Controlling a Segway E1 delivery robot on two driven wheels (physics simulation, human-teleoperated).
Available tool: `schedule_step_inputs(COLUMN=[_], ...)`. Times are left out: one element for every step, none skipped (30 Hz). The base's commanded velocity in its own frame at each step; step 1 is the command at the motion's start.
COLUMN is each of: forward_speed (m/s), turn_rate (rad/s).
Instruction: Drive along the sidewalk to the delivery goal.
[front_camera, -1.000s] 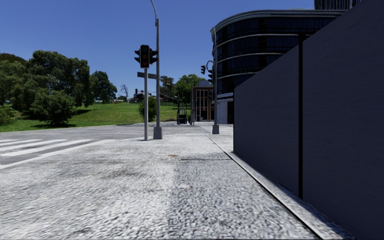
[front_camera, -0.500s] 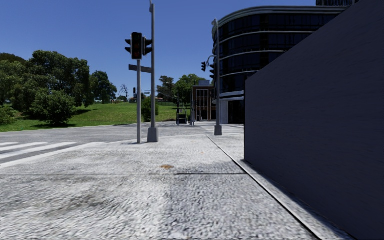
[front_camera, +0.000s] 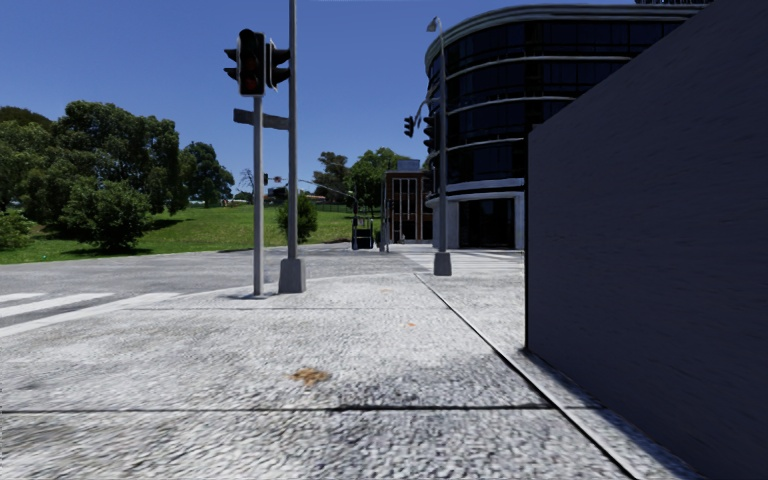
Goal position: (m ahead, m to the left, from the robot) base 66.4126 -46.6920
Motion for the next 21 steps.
schedule_step_inputs(forward_speed=[2.0,2.0,2.0,2.0,2.0,2.0,2.0,2.0,2.0,2.0,2.0,2.0,2.0,2.0,2.0,2.0,2.0,2.0,2.0,2.0,2.0], turn_rate=[0.0,0.0,0.0,0.0,0.0,0.0,0.0,0.0,0.0,0.0,0.0,0.0,0.0,0.0,0.0,0.0,0.0,0.0,0.0,0.0,-0.13])
